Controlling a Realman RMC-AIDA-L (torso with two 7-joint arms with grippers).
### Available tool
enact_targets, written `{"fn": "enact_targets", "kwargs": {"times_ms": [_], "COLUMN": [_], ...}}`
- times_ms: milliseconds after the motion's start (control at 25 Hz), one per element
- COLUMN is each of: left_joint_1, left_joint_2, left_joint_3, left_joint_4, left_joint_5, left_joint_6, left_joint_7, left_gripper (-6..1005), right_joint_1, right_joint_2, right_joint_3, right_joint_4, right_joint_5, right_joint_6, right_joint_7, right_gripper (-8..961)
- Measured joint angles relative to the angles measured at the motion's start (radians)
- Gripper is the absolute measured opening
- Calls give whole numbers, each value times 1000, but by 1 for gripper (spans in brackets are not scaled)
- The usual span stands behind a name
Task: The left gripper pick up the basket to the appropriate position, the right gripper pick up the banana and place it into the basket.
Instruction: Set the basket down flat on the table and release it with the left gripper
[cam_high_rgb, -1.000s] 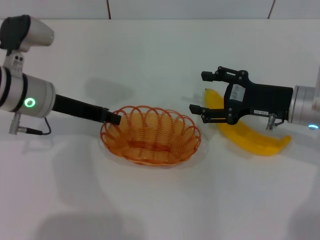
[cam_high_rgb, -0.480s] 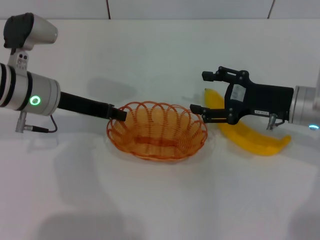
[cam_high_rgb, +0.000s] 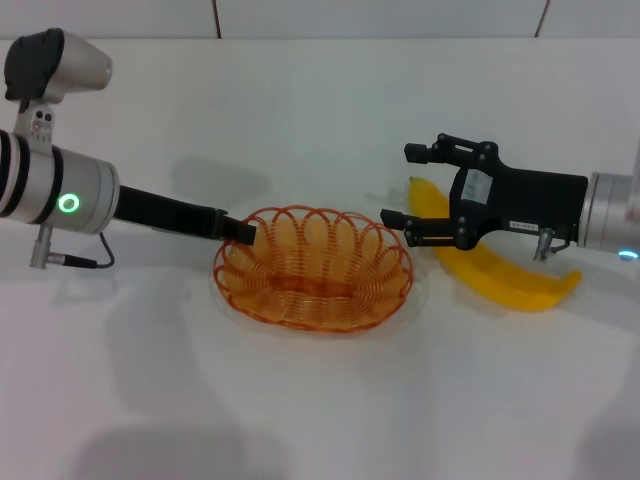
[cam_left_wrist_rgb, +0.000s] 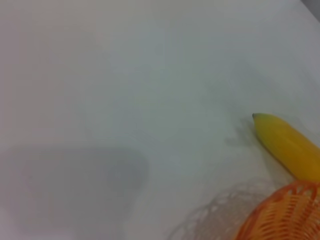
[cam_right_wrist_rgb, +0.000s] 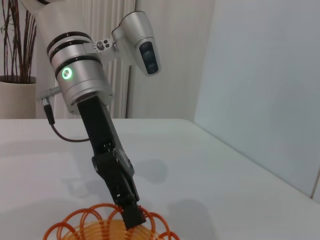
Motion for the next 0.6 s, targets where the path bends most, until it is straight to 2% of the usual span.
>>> {"fn": "enact_targets", "kwargs": {"times_ms": [280, 480, 600], "left_joint_1": [2, 4, 4], "left_joint_2": [0, 0, 0], "left_joint_3": [0, 6, 10], "left_joint_4": [0, 0, 0], "left_joint_5": [-10, -10, -5], "left_joint_6": [-1, -1, 0], "left_joint_7": [0, 3, 4], "left_gripper": [177, 356, 421], "right_joint_1": [0, -1, -4], "right_joint_2": [0, -1, -1], "right_joint_3": [-1, -2, -1], "right_joint_4": [0, 0, 0], "right_joint_5": [0, 0, 0], "right_joint_6": [0, 0, 0], "right_joint_7": [0, 0, 0], "right_gripper": [874, 874, 874]}}
